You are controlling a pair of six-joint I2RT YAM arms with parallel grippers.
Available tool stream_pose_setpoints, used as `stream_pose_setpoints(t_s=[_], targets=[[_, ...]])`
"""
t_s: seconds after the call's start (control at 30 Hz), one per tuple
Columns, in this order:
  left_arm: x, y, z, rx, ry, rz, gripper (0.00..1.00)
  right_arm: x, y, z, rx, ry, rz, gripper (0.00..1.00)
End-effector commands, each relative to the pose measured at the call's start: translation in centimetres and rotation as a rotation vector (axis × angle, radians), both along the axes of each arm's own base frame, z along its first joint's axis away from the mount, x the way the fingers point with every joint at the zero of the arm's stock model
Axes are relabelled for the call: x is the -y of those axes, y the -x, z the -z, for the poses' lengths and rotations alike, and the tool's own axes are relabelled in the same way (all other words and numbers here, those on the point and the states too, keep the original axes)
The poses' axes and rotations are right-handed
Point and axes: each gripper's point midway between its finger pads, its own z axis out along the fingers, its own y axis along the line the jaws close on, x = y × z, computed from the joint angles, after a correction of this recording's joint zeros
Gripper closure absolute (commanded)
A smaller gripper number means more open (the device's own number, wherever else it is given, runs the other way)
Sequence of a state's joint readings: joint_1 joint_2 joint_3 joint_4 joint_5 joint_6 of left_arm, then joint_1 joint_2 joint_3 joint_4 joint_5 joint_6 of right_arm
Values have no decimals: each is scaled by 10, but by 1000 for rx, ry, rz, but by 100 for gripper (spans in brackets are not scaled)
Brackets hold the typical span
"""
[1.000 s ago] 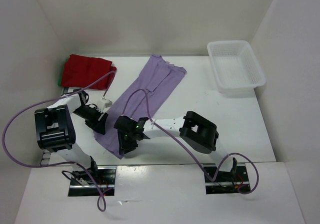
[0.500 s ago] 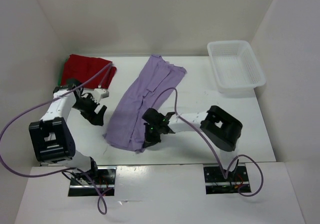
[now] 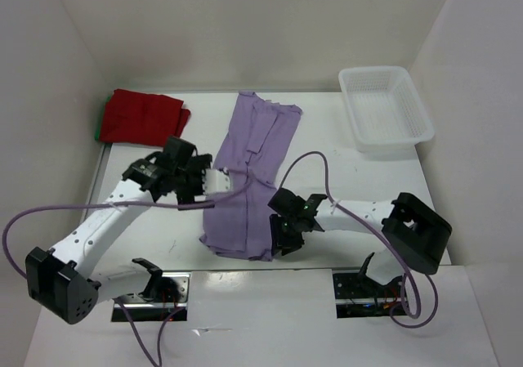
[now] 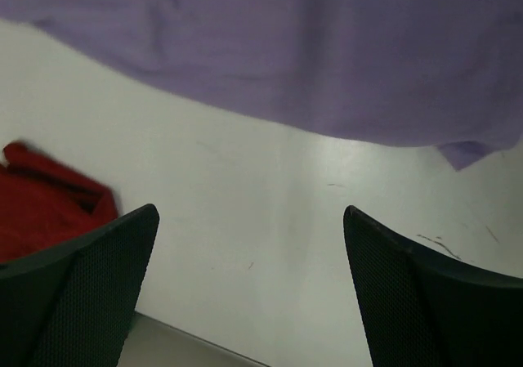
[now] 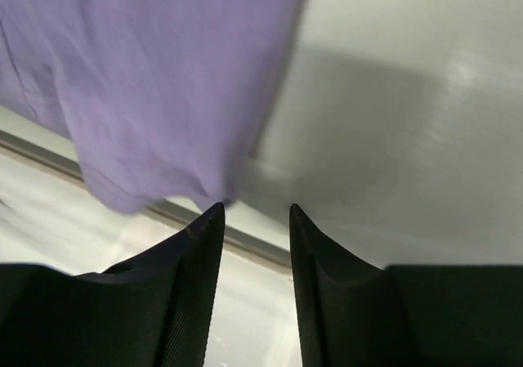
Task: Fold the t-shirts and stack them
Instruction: Rotate the tshirt 90 degrees
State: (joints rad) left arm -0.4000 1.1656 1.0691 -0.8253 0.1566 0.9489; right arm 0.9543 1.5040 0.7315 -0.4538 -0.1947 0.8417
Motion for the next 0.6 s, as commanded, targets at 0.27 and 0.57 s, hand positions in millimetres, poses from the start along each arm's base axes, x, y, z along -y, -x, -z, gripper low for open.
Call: stream_pose_setpoints(t_s=[0.27, 0.57], targets=[[-7, 24, 99, 14, -382, 235, 0, 18, 7, -40, 59, -71, 69, 54], [37, 50, 63, -162, -26, 63, 0, 20, -8, -84, 174, -169, 201, 54]])
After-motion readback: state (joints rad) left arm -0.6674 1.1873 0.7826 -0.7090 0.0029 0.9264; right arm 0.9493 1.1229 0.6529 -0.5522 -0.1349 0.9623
